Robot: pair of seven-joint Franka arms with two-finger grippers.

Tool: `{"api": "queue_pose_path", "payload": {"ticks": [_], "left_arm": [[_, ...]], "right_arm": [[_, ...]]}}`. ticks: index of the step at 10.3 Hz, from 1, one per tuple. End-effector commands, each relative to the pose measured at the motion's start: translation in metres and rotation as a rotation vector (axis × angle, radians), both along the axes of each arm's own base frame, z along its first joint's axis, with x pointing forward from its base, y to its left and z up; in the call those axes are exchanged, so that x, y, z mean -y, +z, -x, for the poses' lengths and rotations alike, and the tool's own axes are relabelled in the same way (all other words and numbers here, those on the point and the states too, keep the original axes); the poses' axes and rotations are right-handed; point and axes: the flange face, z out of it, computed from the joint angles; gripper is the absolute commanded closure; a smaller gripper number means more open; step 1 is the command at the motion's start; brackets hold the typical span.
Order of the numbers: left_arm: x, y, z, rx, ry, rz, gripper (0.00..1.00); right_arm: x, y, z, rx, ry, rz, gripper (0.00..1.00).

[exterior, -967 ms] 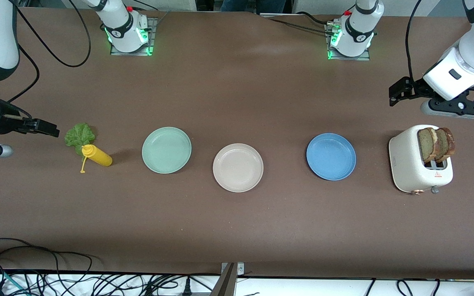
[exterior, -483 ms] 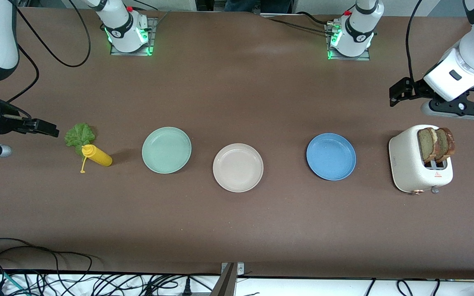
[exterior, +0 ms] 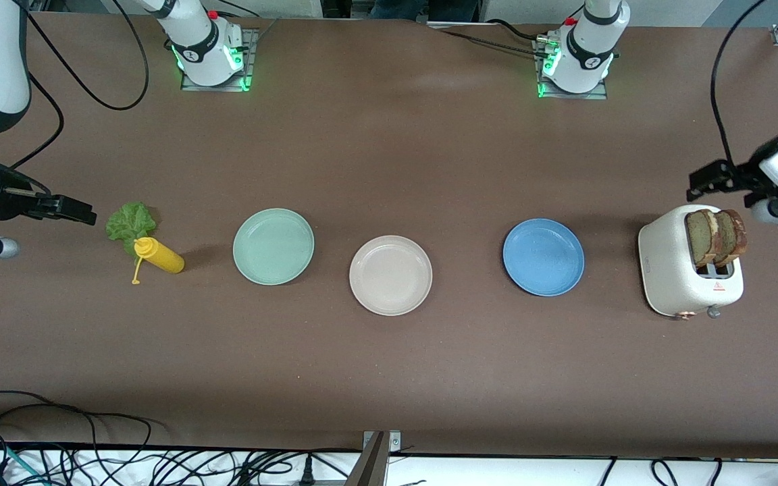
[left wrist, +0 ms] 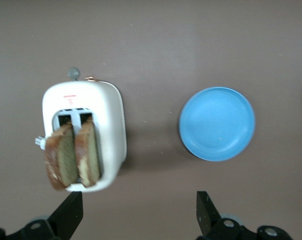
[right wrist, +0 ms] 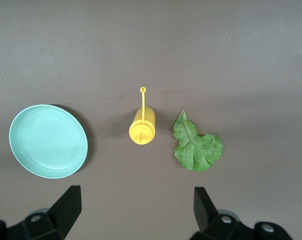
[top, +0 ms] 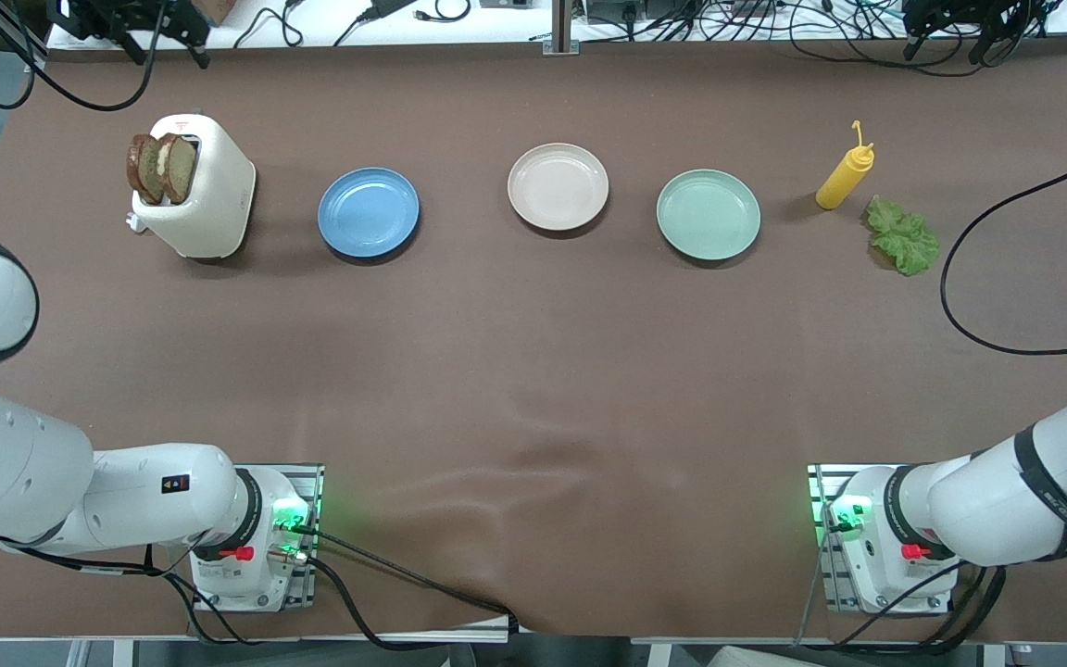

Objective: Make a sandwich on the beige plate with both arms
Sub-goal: 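Lower the left gripper onto a bread slice in the toaster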

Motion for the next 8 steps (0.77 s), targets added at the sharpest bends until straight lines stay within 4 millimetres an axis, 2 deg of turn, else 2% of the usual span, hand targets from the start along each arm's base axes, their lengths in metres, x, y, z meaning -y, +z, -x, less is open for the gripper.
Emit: {"api": "queue_pose_path", "payload": {"ticks": [1, 3, 5, 6, 8], "left_arm": [[-0.034, -0.044, -0.026, 0.003, -0.044, -0.048, 0.0], [-0.042, -0.081, -0.029, -0.001, -0.057, -0.076, 0.0], [-0.056, -0.125, -0.015, 0.002, -0.045, -0.08, 0.0], [-0.06, -0.138, -0.005, 0.008, -0.038, -0.079, 0.0], [-0.057, -0.148, 0.012, -0.014, -0.027, -0.08, 0.0]], "right_arm": [[0.001, 0.005, 0.005, -0.001, -0.001, -0.005, 0.0], [0.002, 0.005, 0.005, -0.001, -0.003, -0.005, 0.0], [0.001, 0.005, 0.005, -0.001, -0.001, -0.005, 0.0], [0.001, 0.005, 0.005, -0.001, -0.003, -0.005, 0.0], [0.0, 0.005, 0.005, -0.001, -0.003, -0.005, 0.0]]}}
